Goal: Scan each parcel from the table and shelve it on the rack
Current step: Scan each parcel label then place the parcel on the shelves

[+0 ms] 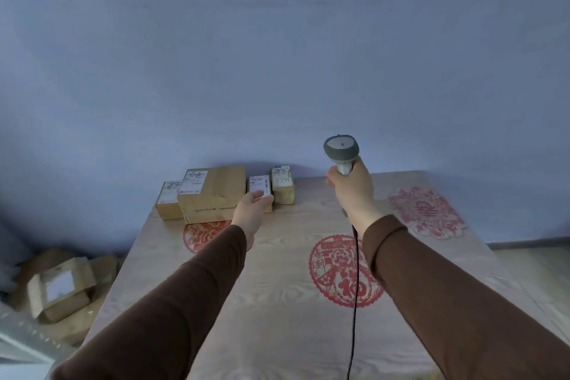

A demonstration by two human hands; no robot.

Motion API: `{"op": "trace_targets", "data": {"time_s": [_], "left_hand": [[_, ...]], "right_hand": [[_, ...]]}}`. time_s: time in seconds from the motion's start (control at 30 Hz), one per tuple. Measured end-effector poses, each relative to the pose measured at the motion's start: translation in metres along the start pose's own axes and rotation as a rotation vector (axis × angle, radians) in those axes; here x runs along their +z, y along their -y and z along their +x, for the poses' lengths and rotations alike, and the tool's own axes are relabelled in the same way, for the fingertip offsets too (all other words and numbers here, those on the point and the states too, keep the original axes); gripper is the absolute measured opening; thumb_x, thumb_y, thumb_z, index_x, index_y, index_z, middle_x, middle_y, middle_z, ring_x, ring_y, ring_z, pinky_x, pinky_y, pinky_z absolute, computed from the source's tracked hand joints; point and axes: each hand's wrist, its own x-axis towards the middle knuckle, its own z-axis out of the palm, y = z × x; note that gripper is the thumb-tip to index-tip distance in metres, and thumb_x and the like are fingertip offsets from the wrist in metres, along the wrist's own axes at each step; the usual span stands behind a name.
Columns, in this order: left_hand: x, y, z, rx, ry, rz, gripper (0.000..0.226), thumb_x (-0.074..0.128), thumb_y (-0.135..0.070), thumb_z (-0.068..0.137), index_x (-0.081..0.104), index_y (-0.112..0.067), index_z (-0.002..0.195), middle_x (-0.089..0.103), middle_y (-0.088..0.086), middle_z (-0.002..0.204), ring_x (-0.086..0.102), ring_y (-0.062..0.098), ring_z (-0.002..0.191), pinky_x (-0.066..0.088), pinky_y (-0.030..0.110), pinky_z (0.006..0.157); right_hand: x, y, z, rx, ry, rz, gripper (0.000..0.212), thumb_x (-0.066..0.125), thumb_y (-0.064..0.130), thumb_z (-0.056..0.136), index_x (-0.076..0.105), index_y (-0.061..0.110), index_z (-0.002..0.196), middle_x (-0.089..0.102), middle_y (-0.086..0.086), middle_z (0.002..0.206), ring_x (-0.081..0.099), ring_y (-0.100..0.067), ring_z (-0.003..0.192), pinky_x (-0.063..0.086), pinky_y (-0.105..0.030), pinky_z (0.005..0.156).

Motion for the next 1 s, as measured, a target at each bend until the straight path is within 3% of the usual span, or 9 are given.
{"op": "trace_targets", "data": {"time_s": [0.13, 0.33, 0.47, 0.57, 0.63, 0.73, 0.8, 0.9, 1.0], "left_hand": [[0.010, -0.001, 0.068, -0.032, 0.010, 0.021, 0.052, 0.062, -0.025, 0.102, 0.050, -0.011, 0.150, 0.056, 0.008, 0.145, 0.051, 0.024, 0.133, 0.037, 0.035, 0.107], [0.025, 0.008, 0.150, -0.093, 0.003, 0.078, 0.051, 0.063, -0.024, 0.101, 0.052, -0.011, 0.149, 0.058, 0.009, 0.145, 0.055, 0.025, 0.130, 0.040, 0.037, 0.112], [0.034, 0.017, 0.196, -0.098, -0.030, 0.129, 0.049, 0.060, -0.023, 0.103, 0.051, -0.009, 0.149, 0.058, 0.007, 0.146, 0.055, 0.019, 0.119, 0.039, 0.030, 0.099], [0.044, 0.029, 0.228, -0.120, -0.063, 0.142, 0.047, 0.058, -0.020, 0.105, 0.050, -0.008, 0.149, 0.055, 0.007, 0.148, 0.051, 0.016, 0.118, 0.036, 0.028, 0.098], [0.053, 0.037, 0.248, -0.146, -0.085, 0.145, 0.048, 0.056, -0.019, 0.105, 0.049, -0.008, 0.151, 0.054, 0.007, 0.150, 0.051, 0.018, 0.124, 0.037, 0.030, 0.101], [0.066, 0.048, 0.276, -0.176, -0.123, 0.146, 0.048, 0.055, -0.017, 0.106, 0.048, -0.008, 0.152, 0.054, 0.008, 0.150, 0.052, 0.020, 0.125, 0.038, 0.030, 0.100], [0.074, 0.055, 0.294, -0.172, -0.150, 0.161, 0.047, 0.054, -0.014, 0.105, 0.048, -0.008, 0.152, 0.055, 0.008, 0.150, 0.053, 0.022, 0.128, 0.038, 0.028, 0.099], [0.083, 0.062, 0.315, -0.170, -0.202, 0.202, 0.046, 0.053, -0.010, 0.104, 0.049, -0.006, 0.150, 0.058, 0.008, 0.145, 0.055, 0.025, 0.131, 0.041, 0.029, 0.101], [0.091, 0.070, 0.333, -0.174, -0.222, 0.291, 0.042, 0.052, -0.009, 0.101, 0.055, -0.010, 0.143, 0.065, 0.005, 0.136, 0.061, 0.027, 0.122, 0.049, 0.039, 0.107]], "right_hand": [[0.036, -0.013, 0.058, 0.046, 0.030, -0.001, 0.013, 0.062, 0.023, 0.088, 0.058, 0.018, 0.099, 0.072, 0.003, 0.084, 0.070, -0.023, 0.084, 0.054, -0.043, 0.081], [0.092, -0.056, 0.120, 0.171, 0.151, 0.076, 0.016, 0.065, 0.023, 0.084, 0.057, 0.026, 0.098, 0.072, 0.005, 0.083, 0.075, -0.022, 0.085, 0.058, -0.052, 0.084], [0.123, -0.089, 0.154, 0.239, 0.177, 0.120, 0.015, 0.067, 0.019, 0.087, 0.057, 0.024, 0.098, 0.071, 0.003, 0.088, 0.075, -0.021, 0.087, 0.057, -0.050, 0.088], [0.144, -0.117, 0.180, 0.302, 0.185, 0.159, 0.014, 0.068, 0.014, 0.087, 0.058, 0.022, 0.095, 0.072, -0.007, 0.091, 0.073, -0.030, 0.091, 0.057, -0.050, 0.087], [0.157, -0.135, 0.196, 0.345, 0.191, 0.175, 0.017, 0.069, 0.012, 0.087, 0.057, 0.023, 0.090, 0.070, -0.010, 0.091, 0.070, -0.031, 0.087, 0.057, -0.047, 0.083], [0.175, -0.162, 0.215, 0.429, 0.180, 0.243, 0.022, 0.071, 0.006, 0.090, 0.056, 0.022, 0.085, 0.062, 0.000, 0.079, 0.057, -0.014, 0.070, 0.050, -0.037, 0.074], [0.186, -0.182, 0.224, 0.504, 0.178, 0.279, 0.023, 0.071, 0.006, 0.091, 0.056, 0.021, 0.084, 0.060, 0.001, 0.077, 0.053, -0.012, 0.067, 0.046, -0.033, 0.071], [0.199, -0.205, 0.232, 0.578, 0.207, 0.298, 0.015, 0.071, 0.010, 0.092, 0.058, 0.019, 0.091, 0.061, 0.000, 0.079, 0.055, -0.014, 0.068, 0.046, -0.030, 0.064], [0.210, -0.219, 0.237, 0.629, 0.246, 0.311, 0.013, 0.069, 0.010, 0.092, 0.061, 0.011, 0.102, 0.060, -0.002, 0.074, 0.051, -0.011, 0.054, 0.042, -0.028, 0.053]]}}
